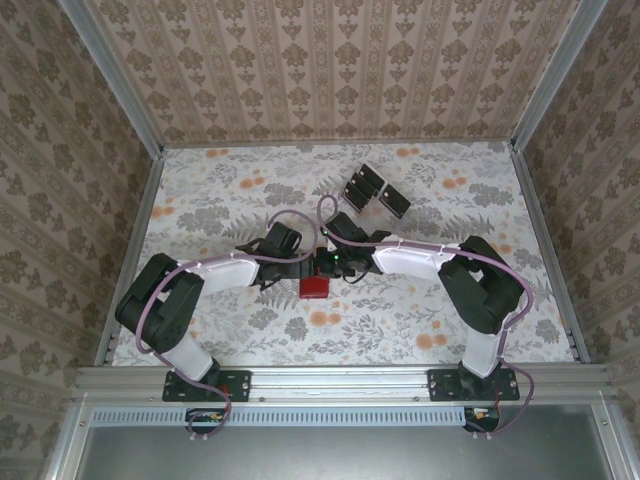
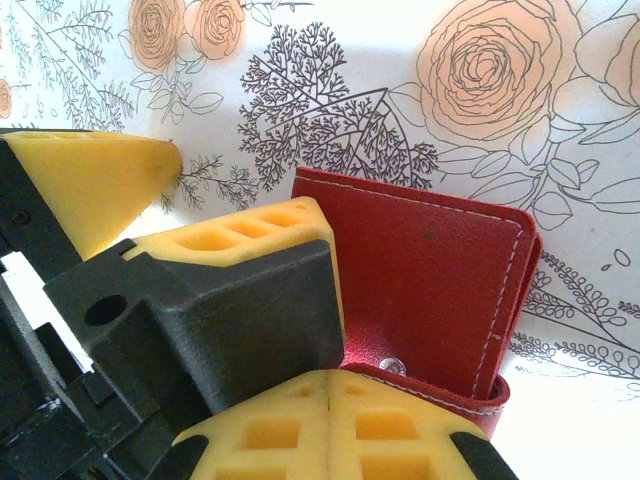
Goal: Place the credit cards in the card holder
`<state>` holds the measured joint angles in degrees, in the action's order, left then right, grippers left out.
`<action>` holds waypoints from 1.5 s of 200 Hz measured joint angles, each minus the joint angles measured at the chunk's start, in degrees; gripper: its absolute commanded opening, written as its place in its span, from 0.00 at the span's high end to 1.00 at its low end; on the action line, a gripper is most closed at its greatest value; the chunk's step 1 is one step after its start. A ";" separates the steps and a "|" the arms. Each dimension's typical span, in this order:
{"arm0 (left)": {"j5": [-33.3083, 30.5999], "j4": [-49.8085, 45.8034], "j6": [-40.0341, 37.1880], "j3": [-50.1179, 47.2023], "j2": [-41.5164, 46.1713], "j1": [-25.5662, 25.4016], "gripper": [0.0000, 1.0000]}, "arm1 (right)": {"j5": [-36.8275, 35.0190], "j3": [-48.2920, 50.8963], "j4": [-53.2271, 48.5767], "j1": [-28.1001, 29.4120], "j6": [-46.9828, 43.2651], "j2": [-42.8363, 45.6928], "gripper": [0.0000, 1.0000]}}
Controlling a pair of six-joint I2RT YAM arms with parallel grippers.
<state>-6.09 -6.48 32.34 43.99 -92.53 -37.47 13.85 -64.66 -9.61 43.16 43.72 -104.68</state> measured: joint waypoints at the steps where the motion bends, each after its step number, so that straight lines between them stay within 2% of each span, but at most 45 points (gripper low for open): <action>1: 0.00 0.00 0.00 0.00 0.00 0.00 0.00 | 0.00 0.00 0.00 0.00 0.00 0.00 1.00; 195: -0.13 -0.04 0.02 -0.11 0.26 0.07 0.01 | 1.22 0.00 1.20 -0.63 1.53 -3.23 1.00; 300: 3.37 -0.87 -1.60 -0.11 1.36 3.34 0.00 | 1.68 0.22 3.43 -0.35 1.55 -3.82 1.00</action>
<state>-2.72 -7.35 30.74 43.88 -91.18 -34.13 15.53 -64.45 -6.17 42.81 45.28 -108.51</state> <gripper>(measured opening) 0.997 0.043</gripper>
